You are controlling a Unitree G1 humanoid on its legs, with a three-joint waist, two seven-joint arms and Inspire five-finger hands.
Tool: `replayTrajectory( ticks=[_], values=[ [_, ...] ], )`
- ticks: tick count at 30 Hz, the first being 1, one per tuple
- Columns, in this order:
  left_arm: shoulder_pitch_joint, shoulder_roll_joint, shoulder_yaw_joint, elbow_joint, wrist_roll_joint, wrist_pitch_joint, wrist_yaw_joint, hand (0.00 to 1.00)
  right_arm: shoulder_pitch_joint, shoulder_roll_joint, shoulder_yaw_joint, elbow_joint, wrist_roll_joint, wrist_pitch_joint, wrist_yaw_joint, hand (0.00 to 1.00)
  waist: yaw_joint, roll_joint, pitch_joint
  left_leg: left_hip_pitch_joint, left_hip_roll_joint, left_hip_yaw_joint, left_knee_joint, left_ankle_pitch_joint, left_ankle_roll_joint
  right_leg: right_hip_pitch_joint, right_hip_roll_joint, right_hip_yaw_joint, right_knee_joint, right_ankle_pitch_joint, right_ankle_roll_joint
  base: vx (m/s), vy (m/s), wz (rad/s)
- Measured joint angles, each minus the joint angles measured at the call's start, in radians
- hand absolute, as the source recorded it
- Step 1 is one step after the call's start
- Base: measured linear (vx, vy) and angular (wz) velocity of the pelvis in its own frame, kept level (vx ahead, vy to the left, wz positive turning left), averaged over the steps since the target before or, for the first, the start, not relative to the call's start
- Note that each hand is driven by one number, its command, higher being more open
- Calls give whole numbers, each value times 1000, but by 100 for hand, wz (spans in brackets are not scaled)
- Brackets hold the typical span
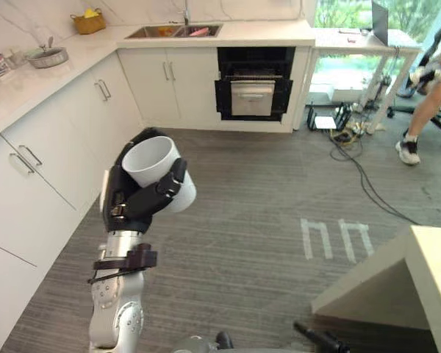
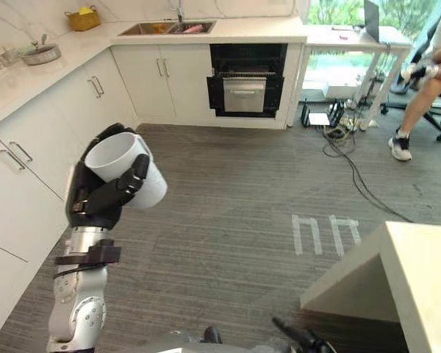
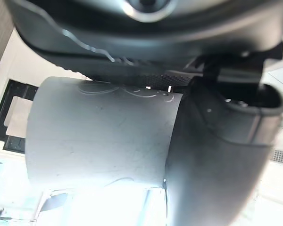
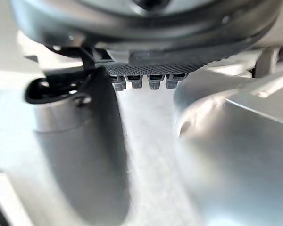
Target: Walk over to the sink, pick up the cup, carry it to the dishwasher, place the cup inside the dishwasher, then close the dishwasher door
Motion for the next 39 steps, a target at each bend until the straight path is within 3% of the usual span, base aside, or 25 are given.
replayTrajectory(
  ticks=[2, 3, 4, 5, 10, 12, 13, 14, 15, 16, 17, 18, 19, 23, 33, 34, 39],
  values=[
    [-9, 7, -17, 49, 19, 10, 2, 0, 34, 68, -41, 10, 9, 8, 26, 100, -13, 0, 1, 40, -1, -63, -71, -7, -4, -79, 134, 116, -208, -25, 49, 208, 53, 97],
    [-10, 15, -15, 57, 19, 10, 2, 0, 34, 90, -63, 10, 28, 9, 31, 100, -21, -9, -1, 41, 0, -58, -71, -15, -9, -102, 158, 159, -262, -22, 63, 269, 44, 95],
    [-27, 35, -10, 75, 18, 21, 3, 0, 40, 119, -81, 3, 41, 1, 43, 100, -38, -14, 8, 38, -1, -40, -50, -11, -11, -118, 184, 233, -348, 2, 107, 226, 40, 93],
    [-33, 55, -11, 81, 19, 50, 3, 0, 41, 121, -83, 4, 56, -5, 52, 100, -49, -25, 10, 73, -30, -70, -57, -14, 7, -112, 170, 264, -393, 17, 132, 323, 45, 92],
    [-56, 57, -38, 73, 19, 59, 1, 0, 61, 121, -83, 9, 33, -33, 82, 100, -28, -30, -26, 124, -41, -130, -105, -19, 2, -64, 196, 184, -559, 60, 99, 327, 20, 57],
    [-61, 62, -29, 74, 19, 60, 2, 0, 50, 121, -78, 12, 35, -35, 89, 100, -20, -34, -28, 131, -37, -135, -102, -32, -20, -46, 222, 183, -604, 129, 74, 244, -41, 8],
    [-61, 72, -31, 76, 19, 68, 2, 0, 38, 119, -75, 19, 38, -33, 91, 100, -21, -28, -29, 138, -28, -131, -76, -54, -57, -11, 237, 185, -657, 186, 82, 198, -43, -10],
    [-60, 76, -32, 81, 20, 71, 2, 0, 30, 119, -74, 25, 39, -30, 91, 100, -21, -28, -29, 130, -24, -126, -36, -65, -76, 15, 235, 189, -686, 201, 75, 266, -9, -17],
    [-61, 83, -33, 92, 21, 72, 2, 0, 16, 119, -65, 28, 39, -23, 93, 100, -18, -48, -25, 85, -24, -108, 65, -96, -95, 54, 214, 199, -727, 221, 68, 234, 0, -24],
    [-63, 91, -51, 109, 35, 73, -2, 0, -4, 107, -49, 36, 44, -11, 102, 100, -16, -58, -25, 77, -4, -61, 25, -144, -67, 87, 190, 214, -760, 222, 71, 202, -4, -20],
    [-62, 90, -55, 110, 39, 74, -5, 0, -7, 99, -49, 39, 53, -8, 107, 100, -25, -40, -29, 87, 25, -51, -53, -110, -97, 96, 195, 211, -768, 222, 71, 150, 0, -10],
    [-63, 78, -55, 117, 41, 74, -14, 0, -15, 75, -50, 43, 70, -8, 118, 100, -35, -27, -25, 102, 48, -8, -105, -6, -82, 110, 205, 211, -777, 218, 78, 143, 56, -15],
    [-62, 74, -51, 127, 54, 74, -18, 0, -18, 68, -48, 45, 85, -7, 132, 100, -26, -17, -34, 114, 49, 2, -114, 9, -69, 112, 206, 217, -779, 219, 77, 178, 73, -25],
    [-65, 84, -48, 160, 65, 74, -19, 0, -36, 70, -77, 115, 101, -60, 189, 100, -23, -19, -41, 126, 48, -1, -106, 4, -76, 134, 203, 210, -799, 223, 76, 121, 10, -8],
    [-59, 87, -103, 159, 139, 72, -46, 0, -28, 60, -26, 114, 109, -88, 186, 100, -26, 1, -35, 157, 77, 2, -84, -11, -101, 171, 225, 211, -804, 223, 77, -7, -33, -3],
    [-27, 88, -137, 159, 145, 73, -44, 0, -17, 46, 58, 97, 107, -82, 181, 100, -42, 11, -59, 169, 127, 1, -171, 46, -134, 182, 290, 187, -887, 268, 38, -37, -24, -7],
    [-26, 86, -137, 161, 145, 73, -44, 0, -16, 46, 58, 97, 107, -81, 181, 100, -43, 11, -58, 169, 126, -1, -172, 46, -133, 180, 290, 182, -881, 266, 39, 0, 0, 0]
  ],
)
